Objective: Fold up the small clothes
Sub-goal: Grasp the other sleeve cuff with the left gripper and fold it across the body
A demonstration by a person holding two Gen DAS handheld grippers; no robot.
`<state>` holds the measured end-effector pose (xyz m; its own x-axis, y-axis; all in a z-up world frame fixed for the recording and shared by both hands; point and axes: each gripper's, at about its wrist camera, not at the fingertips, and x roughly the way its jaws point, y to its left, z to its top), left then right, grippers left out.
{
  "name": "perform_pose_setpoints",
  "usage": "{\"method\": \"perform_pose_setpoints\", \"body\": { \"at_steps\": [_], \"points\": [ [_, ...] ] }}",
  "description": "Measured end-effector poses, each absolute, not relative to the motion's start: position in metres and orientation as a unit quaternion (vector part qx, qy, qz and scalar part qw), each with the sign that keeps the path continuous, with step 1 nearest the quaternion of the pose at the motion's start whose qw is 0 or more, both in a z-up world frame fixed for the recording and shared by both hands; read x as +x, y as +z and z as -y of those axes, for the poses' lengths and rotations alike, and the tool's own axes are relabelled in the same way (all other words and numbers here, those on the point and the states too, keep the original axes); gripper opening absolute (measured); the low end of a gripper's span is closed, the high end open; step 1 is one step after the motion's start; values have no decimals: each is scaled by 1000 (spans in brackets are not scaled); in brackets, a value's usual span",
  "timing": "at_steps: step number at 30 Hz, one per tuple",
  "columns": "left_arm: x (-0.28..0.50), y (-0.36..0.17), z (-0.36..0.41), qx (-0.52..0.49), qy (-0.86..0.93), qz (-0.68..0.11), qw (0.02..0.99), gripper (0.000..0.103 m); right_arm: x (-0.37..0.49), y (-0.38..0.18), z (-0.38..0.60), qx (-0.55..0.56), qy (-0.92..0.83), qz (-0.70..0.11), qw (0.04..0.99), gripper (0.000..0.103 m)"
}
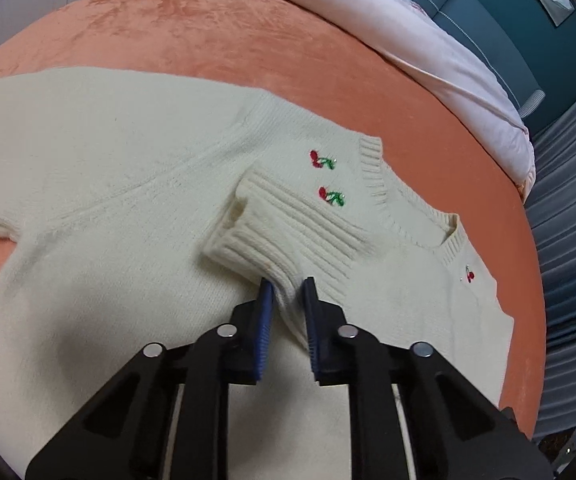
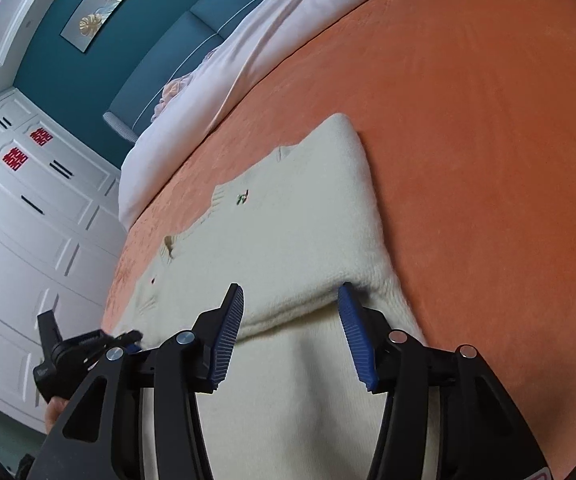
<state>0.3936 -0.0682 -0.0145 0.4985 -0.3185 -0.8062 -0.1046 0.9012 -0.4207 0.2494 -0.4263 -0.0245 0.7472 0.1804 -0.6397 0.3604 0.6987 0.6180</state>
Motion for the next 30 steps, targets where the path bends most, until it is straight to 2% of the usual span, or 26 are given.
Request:
{"method": "perform_pose_setpoints", "body": {
  "at_steps": [1,3,6,9,11,13,16,17,18,19,22,23,27,30],
  "points": [
    [393,-8,68,-211,-69,-483,847,12,253,-25,425,385,-58,-346,854,7],
    [388,8,66,-204,-81,-455,863,12,252,-12,427,377,-58,-321,867,1],
    [390,-1,69,-178,-76,-466,863,12,245,4,427,330,-77,-300,892,1],
    [388,-31,63,-186,-59,-490,849,13,248,-23,433,314,-104,-363,871,2],
    [383,-34,58,-196,-66,-476,855,15,234,-16,427,323,-80,-339,880,2],
    [382,-35,57,-195,-66,-474,856,15,231,-7,412,287,-62,-339,894,2],
    [382,-33,58,-195,-63,-476,855,17,247,-34,397,213,-78,-412,882,1],
    [381,-31,56,-200,-63,-478,853,20,254,-47,397,209,-84,-443,868,0],
    [377,-28,50,-208,-62,-477,852,22,250,-47,397,215,-98,-423,875,0],
    [370,-25,42,-219,-59,-472,852,24,245,-36,394,214,-101,-413,880,5],
    [346,-14,-9,-263,-34,-446,855,48,219,-10,372,221,-82,-392,889,9],
    [339,-11,-29,-268,-16,-439,857,53,206,-4,362,225,-70,-389,891,9],
    [319,-8,-133,-271,89,-424,860,61,148,3,293,167,-29,-400,901,9],
    [307,-11,-225,-319,179,-408,836,70,108,-9,237,126,-1,-429,895,9]
  ]
}}
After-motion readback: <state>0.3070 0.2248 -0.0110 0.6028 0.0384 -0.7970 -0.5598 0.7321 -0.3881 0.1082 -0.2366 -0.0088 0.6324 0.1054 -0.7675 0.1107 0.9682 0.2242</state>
